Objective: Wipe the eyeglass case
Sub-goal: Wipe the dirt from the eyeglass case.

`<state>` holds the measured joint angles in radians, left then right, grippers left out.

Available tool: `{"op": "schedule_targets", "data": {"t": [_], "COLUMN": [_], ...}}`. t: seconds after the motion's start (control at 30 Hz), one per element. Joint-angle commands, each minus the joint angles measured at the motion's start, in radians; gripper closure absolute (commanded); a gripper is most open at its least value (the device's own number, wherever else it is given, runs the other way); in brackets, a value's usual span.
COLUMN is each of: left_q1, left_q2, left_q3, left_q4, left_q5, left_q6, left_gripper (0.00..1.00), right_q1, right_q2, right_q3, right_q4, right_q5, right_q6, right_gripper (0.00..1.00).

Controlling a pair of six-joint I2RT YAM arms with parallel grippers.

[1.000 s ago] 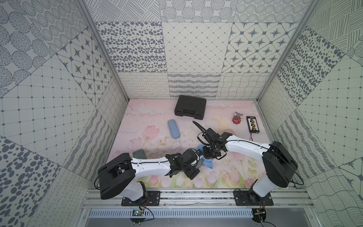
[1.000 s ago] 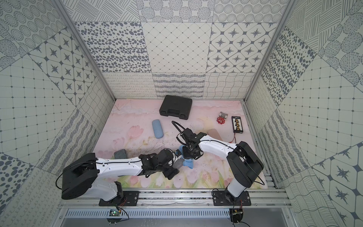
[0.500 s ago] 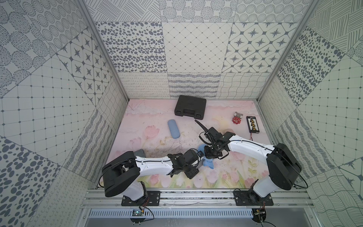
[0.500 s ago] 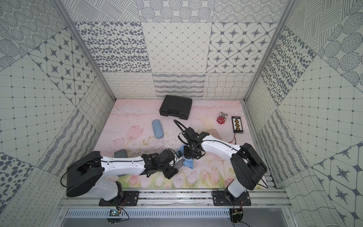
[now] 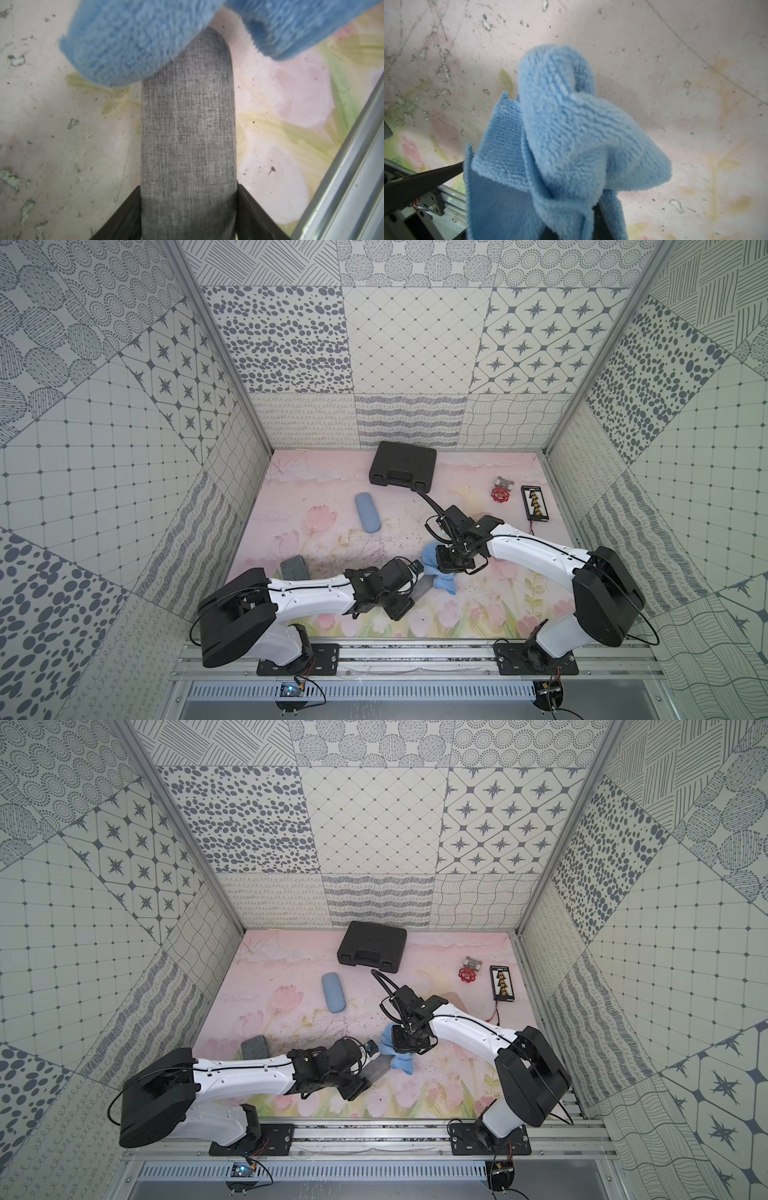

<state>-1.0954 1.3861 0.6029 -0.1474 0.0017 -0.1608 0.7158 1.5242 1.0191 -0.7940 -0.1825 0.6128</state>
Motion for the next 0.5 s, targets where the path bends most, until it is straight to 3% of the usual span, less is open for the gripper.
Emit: {"op": "schedule_targets", "data": {"t": [0.0,0.17,0.47], "left_q1": [-0.006,-0.019,-0.067], "left_q2": [-0.003,-0.018,0.008], "left_q3": [-0.013,-0.022,-0.019], "left_q4": [-0.046,-0.055,-0.075], "left_q5": [0.022,0.024,-0.012], "left_q6": [-0.059,-0.091,-0.147], "left_gripper": [0.37,0.26,0.31], "right_q1": [0.027,0.091,0.091], "right_q2": [-0.086,-0.1,0.036], "right_q3": [-0.01,-0.082,-0.15], "right_q4": [0.053,0.189,0.311], "right_q5": [-0.052,-0.153,-0.223], "right_q6": [0.102,0.236,0.233], "right_gripper": [1.0,1.0,1.0]}}
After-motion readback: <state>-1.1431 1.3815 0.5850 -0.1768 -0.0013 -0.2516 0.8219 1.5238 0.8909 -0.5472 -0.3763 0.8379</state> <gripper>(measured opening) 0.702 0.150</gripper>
